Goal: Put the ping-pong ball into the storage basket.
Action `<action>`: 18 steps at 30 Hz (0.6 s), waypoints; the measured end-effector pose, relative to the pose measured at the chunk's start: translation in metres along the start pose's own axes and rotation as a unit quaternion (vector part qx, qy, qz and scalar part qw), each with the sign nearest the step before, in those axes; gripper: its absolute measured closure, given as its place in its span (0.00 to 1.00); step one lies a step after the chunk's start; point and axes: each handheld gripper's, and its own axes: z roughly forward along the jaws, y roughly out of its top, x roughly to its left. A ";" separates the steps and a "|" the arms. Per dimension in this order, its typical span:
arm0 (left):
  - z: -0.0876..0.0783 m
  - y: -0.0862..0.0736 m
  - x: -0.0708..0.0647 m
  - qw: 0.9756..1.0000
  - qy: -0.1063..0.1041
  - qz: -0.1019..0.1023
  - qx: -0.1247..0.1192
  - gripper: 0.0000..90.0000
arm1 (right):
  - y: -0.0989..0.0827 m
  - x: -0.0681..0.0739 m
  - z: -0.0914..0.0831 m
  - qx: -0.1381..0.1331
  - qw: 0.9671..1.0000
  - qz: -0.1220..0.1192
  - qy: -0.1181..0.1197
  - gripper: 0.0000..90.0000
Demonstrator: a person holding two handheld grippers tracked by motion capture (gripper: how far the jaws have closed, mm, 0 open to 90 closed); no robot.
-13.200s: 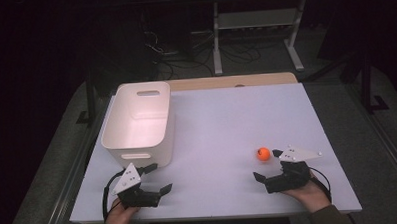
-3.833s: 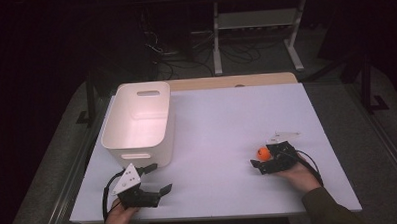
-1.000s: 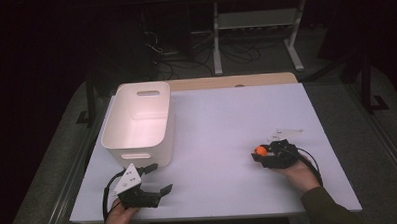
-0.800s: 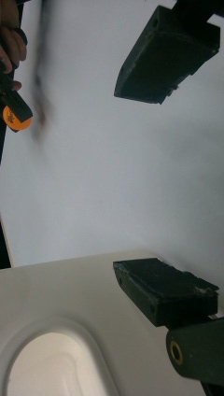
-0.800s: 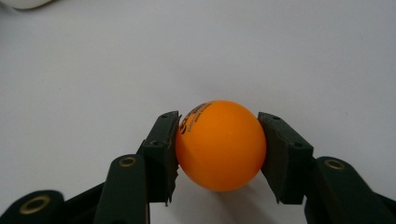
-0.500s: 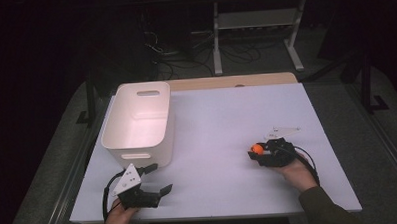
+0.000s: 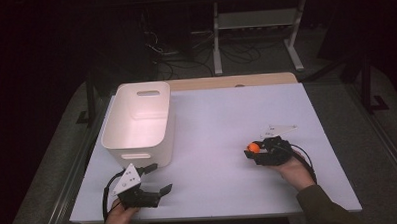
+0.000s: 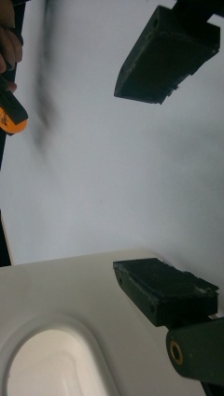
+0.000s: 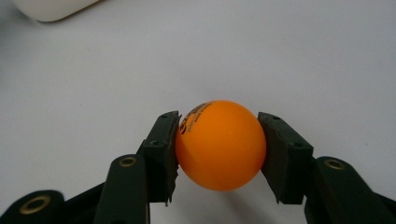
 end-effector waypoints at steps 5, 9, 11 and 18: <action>0.000 0.000 0.000 1.000 0.000 -0.001 -0.001 0.16 | 0.005 0.003 0.002 -0.001 1.000 -0.004 0.003 0.55; 0.000 0.000 0.000 1.000 0.000 -0.001 -0.001 0.16 | 0.007 0.005 0.004 -0.002 1.000 -0.005 0.009 0.55; 0.000 0.000 0.000 1.000 0.001 -0.001 -0.002 0.16 | 0.010 0.007 0.006 -0.004 1.000 -0.008 0.011 0.55; 0.000 0.000 0.000 1.000 0.000 -0.002 -0.002 0.16 | 0.012 0.009 0.009 -0.003 1.000 -0.012 0.016 0.55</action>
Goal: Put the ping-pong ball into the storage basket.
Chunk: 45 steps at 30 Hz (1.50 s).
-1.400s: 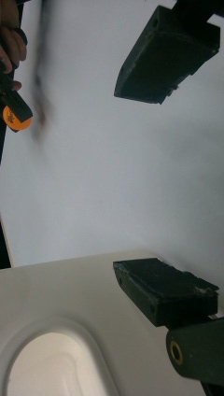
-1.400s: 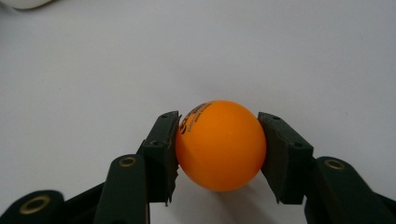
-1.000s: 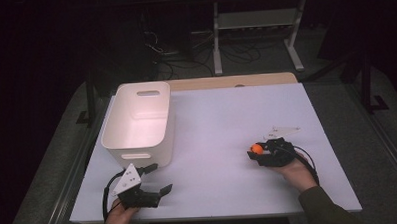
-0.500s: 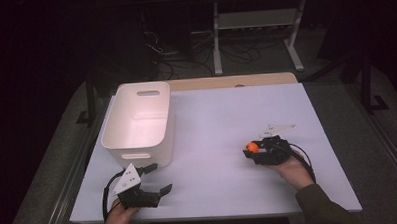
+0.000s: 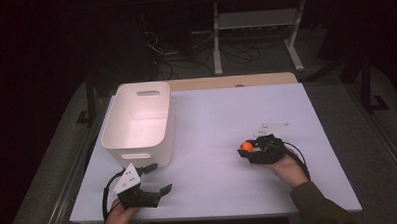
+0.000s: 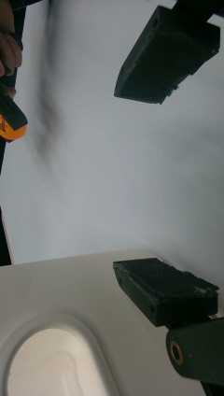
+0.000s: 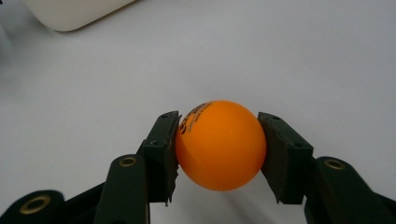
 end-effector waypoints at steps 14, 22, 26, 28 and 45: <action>0.000 0.000 0.000 1.000 -0.001 0.000 -0.001 0.16 | 0.007 0.007 0.009 0.004 1.000 -0.009 0.010 0.55; 0.000 0.000 0.000 1.000 -0.001 0.000 -0.001 0.16 | 0.010 0.009 0.013 0.003 1.000 -0.013 0.016 0.55; 0.000 0.000 0.000 1.000 -0.001 0.000 -0.001 0.16 | 0.011 0.011 0.015 0.005 1.000 -0.016 0.019 0.55; 0.000 0.000 0.000 1.000 -0.001 0.000 -0.001 0.16 | 0.013 0.013 0.018 0.006 1.000 -0.017 0.022 0.55; 0.000 0.000 0.000 1.000 -0.002 -0.001 -0.001 0.16 | 0.024 0.023 0.030 0.006 0.999 -0.028 0.037 0.55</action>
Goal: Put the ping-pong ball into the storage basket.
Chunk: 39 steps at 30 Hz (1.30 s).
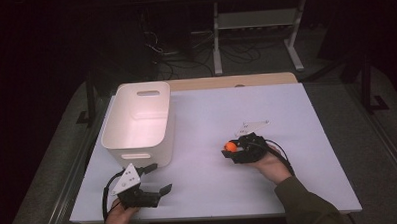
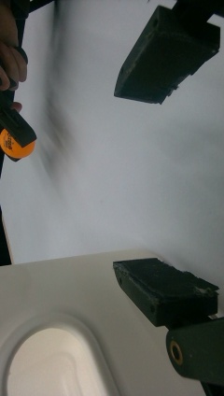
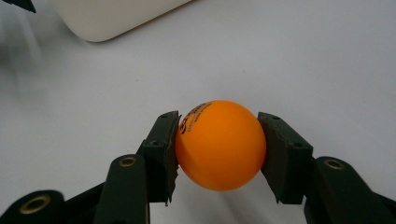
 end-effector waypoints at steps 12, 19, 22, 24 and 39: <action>0.000 0.000 0.000 1.000 0.000 0.001 0.000 0.16 | 0.008 0.006 0.010 0.000 1.000 -0.010 0.009 0.55; 0.000 0.000 0.000 1.000 0.000 0.000 -0.001 0.16 | 0.012 0.011 0.016 0.002 1.000 -0.015 0.015 0.55; 0.000 0.000 0.000 1.000 -0.001 0.001 -0.001 0.16 | 0.013 0.011 0.017 0.002 1.000 -0.016 0.016 0.55; 0.000 0.000 0.000 1.000 -0.001 0.001 -0.001 0.16 | 0.013 0.012 0.019 0.003 1.000 -0.017 0.018 0.55; 0.000 0.000 0.000 1.000 -0.002 0.001 -0.001 0.16 | 0.018 0.020 0.030 0.004 0.999 -0.025 0.029 0.55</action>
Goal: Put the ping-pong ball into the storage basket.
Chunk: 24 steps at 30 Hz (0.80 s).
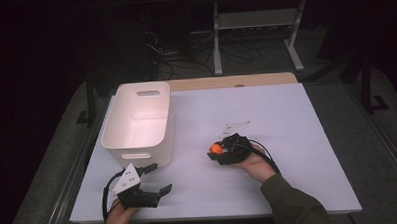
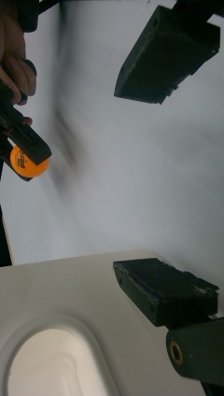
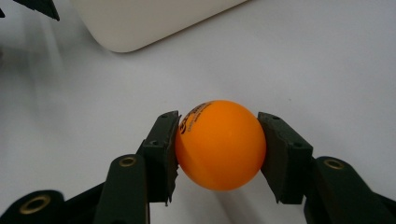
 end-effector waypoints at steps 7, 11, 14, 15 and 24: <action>0.000 0.000 0.000 1.000 0.000 0.001 0.000 0.16 | 0.003 0.003 0.003 0.001 1.000 -0.001 0.003 0.55; 0.000 0.000 0.000 1.000 0.000 0.000 0.000 0.16 | 0.006 0.005 0.006 -0.001 1.000 -0.005 0.007 0.55; 0.000 0.000 0.000 1.000 0.000 0.000 0.000 0.16 | 0.009 0.007 0.009 -0.001 1.000 -0.008 0.010 0.55; 0.000 0.000 0.000 1.000 0.000 0.000 0.000 0.16 | 0.010 0.008 0.010 -0.001 1.000 -0.009 0.011 0.55; 0.000 0.000 0.000 1.000 0.000 0.000 0.000 0.16 | 0.017 0.012 0.017 -0.001 1.000 -0.017 0.017 0.55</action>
